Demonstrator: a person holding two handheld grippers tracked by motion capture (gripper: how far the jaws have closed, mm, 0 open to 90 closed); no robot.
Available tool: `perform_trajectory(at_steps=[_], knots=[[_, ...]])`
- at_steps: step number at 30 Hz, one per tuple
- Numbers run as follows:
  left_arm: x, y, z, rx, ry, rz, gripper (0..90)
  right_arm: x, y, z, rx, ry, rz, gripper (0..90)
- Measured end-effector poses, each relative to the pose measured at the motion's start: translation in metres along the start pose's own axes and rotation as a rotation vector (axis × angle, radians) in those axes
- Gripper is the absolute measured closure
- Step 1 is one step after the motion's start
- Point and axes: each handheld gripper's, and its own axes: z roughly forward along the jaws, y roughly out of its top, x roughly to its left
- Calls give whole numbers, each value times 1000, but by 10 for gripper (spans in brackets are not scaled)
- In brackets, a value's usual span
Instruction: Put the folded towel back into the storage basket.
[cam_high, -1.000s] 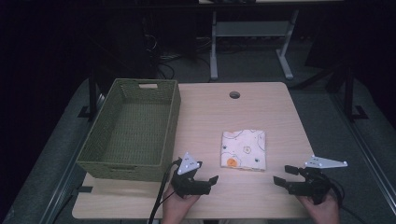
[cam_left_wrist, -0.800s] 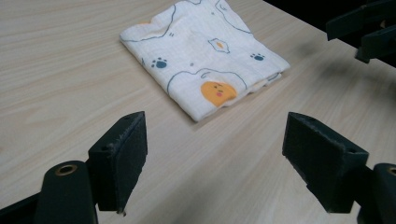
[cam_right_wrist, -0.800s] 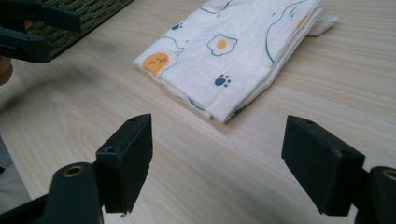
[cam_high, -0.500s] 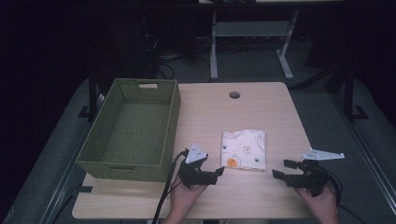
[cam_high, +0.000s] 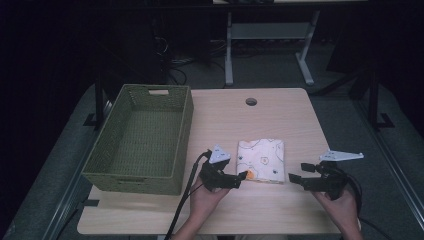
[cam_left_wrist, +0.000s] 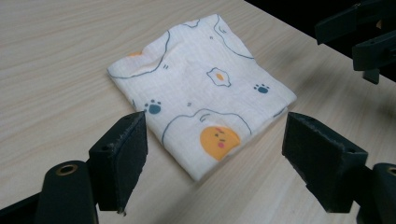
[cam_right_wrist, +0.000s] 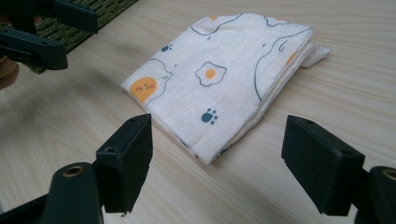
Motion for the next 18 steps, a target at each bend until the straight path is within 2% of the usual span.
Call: perform_trajectory(at_steps=[7, 12, 18], knots=[[6, 9, 7, 15, 7, -3, 233, -2, 10, 2, 0, -2, -14, 245], [10, 16, 13, 28, 10, -24, 239, -3, 20, 4, 14, -9, -23, 246], [14, 22, 22, 52, 24, -21, 242, -3, 35, 7, 18, -15, -33, 249]])
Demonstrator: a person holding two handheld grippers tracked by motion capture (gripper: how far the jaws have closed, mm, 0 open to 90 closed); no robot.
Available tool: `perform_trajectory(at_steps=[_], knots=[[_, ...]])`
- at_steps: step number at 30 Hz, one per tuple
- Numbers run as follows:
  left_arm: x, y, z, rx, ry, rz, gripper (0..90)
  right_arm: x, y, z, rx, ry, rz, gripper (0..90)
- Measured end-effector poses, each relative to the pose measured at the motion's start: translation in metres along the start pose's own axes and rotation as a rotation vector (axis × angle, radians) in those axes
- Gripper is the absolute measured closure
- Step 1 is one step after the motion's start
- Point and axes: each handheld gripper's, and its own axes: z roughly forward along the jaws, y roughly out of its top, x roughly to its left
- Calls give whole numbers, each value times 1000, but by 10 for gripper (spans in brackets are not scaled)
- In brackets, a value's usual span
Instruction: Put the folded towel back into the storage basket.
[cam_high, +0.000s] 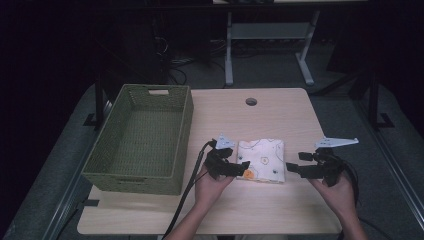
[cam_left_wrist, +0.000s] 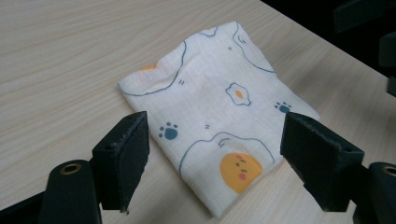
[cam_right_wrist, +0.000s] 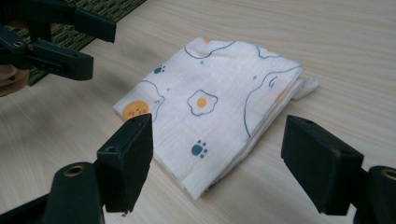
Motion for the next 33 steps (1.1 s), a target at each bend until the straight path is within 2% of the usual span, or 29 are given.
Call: perform_trajectory(at_steps=[2, 13, 17, 28, 33], knots=[[1, 2, 4, 17, 4, -2, 243, -1, 3, 2, -2, 1, 0, 254], [10, 13, 17, 34, 15, -32, 256, -10, 16, 24, 54, 3, 43, 255], [14, 15, 23, 61, 19, -44, 265, -13, 18, 33, 59, 6, 58, 258], [23, 10, 41, 105, 25, -104, 287, -24, 16, 55, 97, -9, 108, 286], [26, 6, 46, 126, 28, -118, 297, -27, 14, 63, 112, -9, 121, 293]])
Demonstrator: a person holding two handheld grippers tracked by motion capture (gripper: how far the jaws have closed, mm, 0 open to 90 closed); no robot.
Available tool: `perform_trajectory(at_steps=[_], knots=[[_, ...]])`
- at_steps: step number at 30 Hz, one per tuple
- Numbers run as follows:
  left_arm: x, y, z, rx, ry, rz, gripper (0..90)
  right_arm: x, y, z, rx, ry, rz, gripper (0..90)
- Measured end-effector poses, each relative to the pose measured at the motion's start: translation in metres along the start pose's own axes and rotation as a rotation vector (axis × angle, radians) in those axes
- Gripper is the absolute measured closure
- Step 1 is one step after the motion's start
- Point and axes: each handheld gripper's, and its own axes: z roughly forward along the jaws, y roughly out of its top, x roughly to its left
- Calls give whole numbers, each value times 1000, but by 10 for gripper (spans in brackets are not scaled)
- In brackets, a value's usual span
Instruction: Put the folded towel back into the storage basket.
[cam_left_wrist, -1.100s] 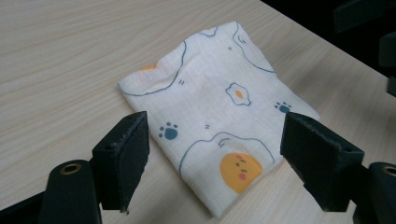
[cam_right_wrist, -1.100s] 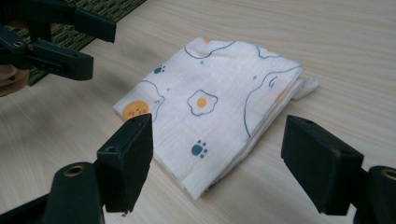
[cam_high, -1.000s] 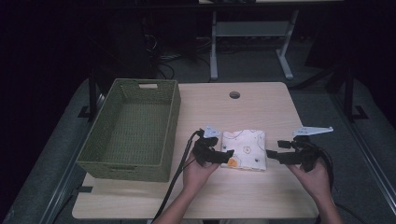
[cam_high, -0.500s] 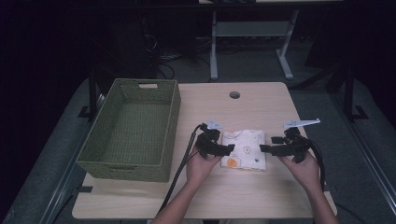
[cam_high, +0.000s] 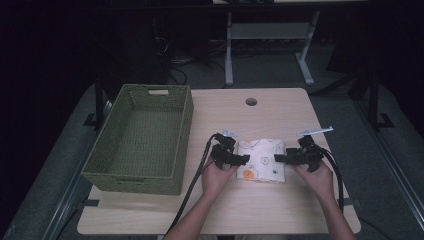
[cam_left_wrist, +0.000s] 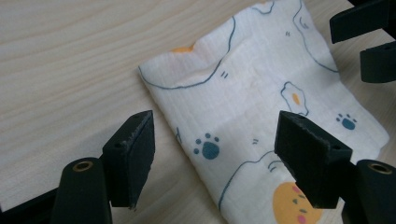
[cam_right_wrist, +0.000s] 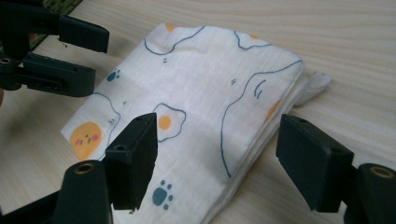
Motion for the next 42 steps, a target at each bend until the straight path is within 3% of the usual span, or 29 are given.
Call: perform_trajectory(at_steps=[17, 22, 27, 36, 42], knots=[[3, -2, 10, 32, 2, -22, 334, -6, -1, 13, 27, -18, 18, 342], [4, -3, 11, 33, 17, -18, 380, -6, -2, 17, 37, -27, 21, 379], [5, -2, 12, 27, 8, -27, 421, -5, -3, 21, 54, -38, 13, 425], [2, -2, 14, 34, 6, 3, 597, 1, -2, 25, 46, -80, -21, 600], [1, -1, 15, 53, -8, 26, 743, 3, -2, 27, 51, -70, -17, 731]])
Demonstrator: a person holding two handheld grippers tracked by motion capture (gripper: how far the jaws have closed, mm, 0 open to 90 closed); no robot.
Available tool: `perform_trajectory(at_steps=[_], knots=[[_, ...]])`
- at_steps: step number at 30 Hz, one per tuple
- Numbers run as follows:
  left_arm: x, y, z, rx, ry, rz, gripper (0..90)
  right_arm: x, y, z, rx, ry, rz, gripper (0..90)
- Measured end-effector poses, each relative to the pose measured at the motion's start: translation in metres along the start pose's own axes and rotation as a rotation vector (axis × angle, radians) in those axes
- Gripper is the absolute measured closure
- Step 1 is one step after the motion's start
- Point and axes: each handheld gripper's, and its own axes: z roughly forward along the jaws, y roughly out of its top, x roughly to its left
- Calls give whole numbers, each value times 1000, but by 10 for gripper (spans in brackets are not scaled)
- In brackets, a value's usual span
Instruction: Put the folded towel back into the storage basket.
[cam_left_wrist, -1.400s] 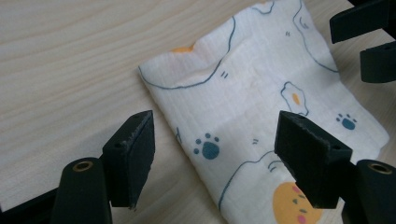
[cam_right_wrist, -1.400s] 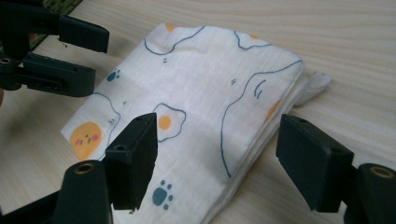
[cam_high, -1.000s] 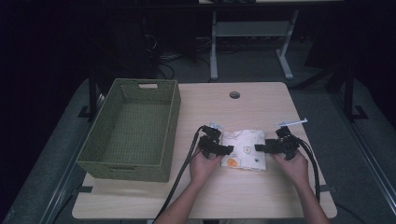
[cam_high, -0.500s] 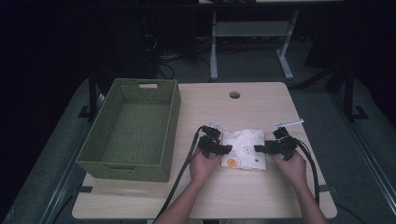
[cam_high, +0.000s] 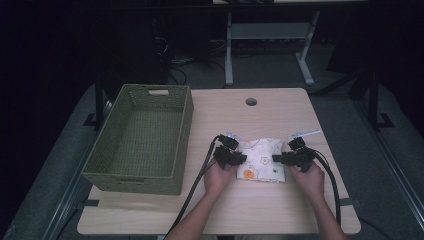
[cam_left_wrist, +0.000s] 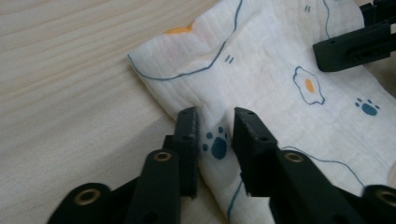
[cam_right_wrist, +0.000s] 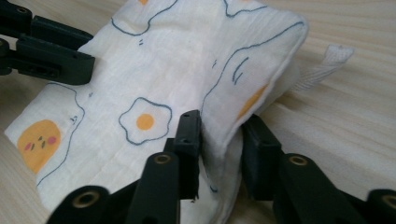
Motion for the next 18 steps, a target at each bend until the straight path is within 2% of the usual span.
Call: perform_trajectory(at_steps=[5, 10, 18], knots=[[1, 0, 0, 7, -22, -2, 822, -4, 0, 1, -6, 51, 48, 808], [3, 1, -3, 8, -34, -10, 839, -9, -1, 0, -15, 108, 99, 830], [5, 4, -11, -4, -35, -10, 846, -10, 2, -7, -38, 155, 127, 840]])
